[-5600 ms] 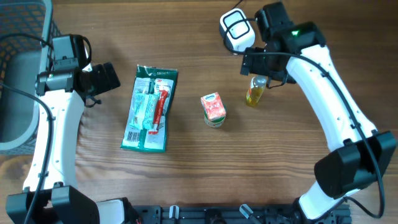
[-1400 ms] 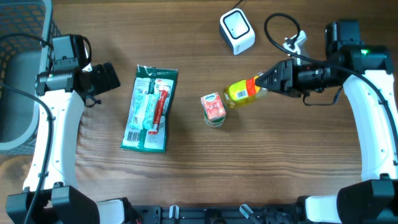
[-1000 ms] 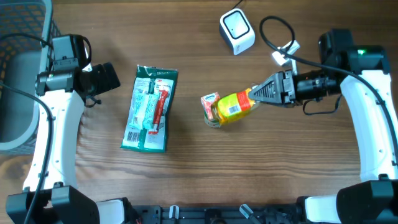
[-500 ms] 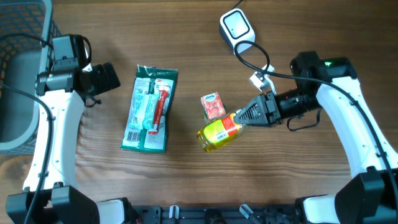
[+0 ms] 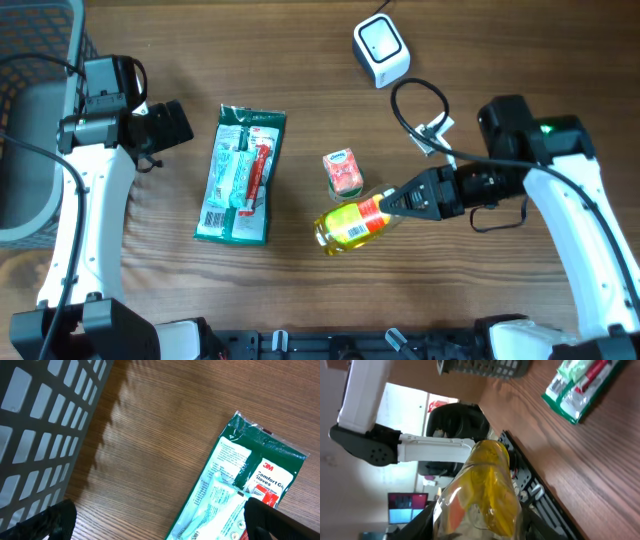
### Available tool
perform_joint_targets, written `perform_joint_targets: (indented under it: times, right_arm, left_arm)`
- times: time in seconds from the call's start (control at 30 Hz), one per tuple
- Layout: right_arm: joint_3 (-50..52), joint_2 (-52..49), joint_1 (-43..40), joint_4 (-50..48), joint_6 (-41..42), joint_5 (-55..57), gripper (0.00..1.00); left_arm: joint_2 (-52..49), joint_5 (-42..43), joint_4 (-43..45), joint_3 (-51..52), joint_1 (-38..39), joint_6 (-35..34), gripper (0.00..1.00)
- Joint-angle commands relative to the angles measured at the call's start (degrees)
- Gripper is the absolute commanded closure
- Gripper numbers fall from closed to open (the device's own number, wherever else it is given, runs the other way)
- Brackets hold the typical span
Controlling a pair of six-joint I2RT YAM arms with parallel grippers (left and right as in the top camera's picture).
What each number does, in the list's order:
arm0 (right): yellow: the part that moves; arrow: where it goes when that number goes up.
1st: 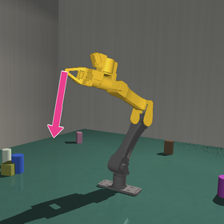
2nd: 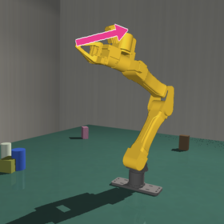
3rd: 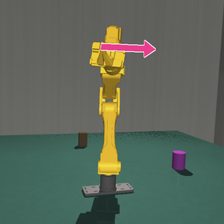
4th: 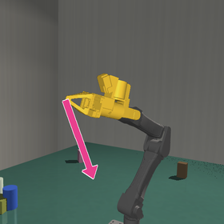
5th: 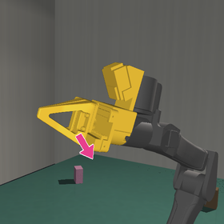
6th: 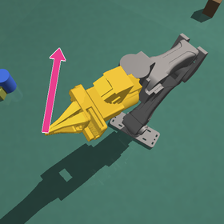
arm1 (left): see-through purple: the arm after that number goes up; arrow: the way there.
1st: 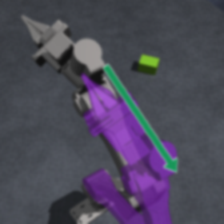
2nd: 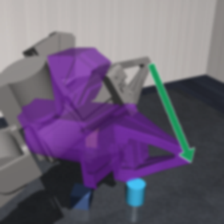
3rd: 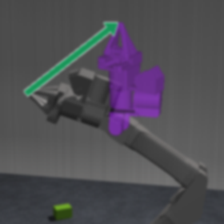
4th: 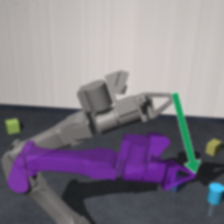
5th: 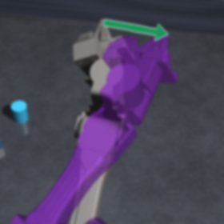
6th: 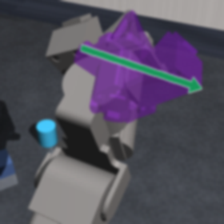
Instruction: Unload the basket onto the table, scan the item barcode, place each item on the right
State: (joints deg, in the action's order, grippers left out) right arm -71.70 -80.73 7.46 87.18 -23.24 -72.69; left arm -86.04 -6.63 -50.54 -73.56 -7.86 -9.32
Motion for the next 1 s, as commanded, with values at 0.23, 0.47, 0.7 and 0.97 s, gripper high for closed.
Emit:
perform_joint_targets:
  times: [0.23,0.47,0.7,0.97]
  right_arm:
    - [0.0,1.2,0.4,-0.6,1.4,-4.3,0.82]
    - [0.0,1.2,0.4,-0.8,1.4,-4.3,0.82]
    - [0.0,1.2,0.4,-0.8,1.3,-4.3,0.82]
    - [0.0,1.2,0.4,-1.2,1.4,-5.8,0.82]
  left_arm:
    - [-0.2,-0.5,0.1,0.0,-0.2,-0.5,0.00]
    - [-0.2,-0.5,0.1,0.0,-0.2,-0.5,0.00]
    - [-0.2,-0.5,0.1,0.0,-0.2,-0.5,0.00]
    - [-0.2,-0.5,0.1,0.0,-0.2,-0.5,0.00]
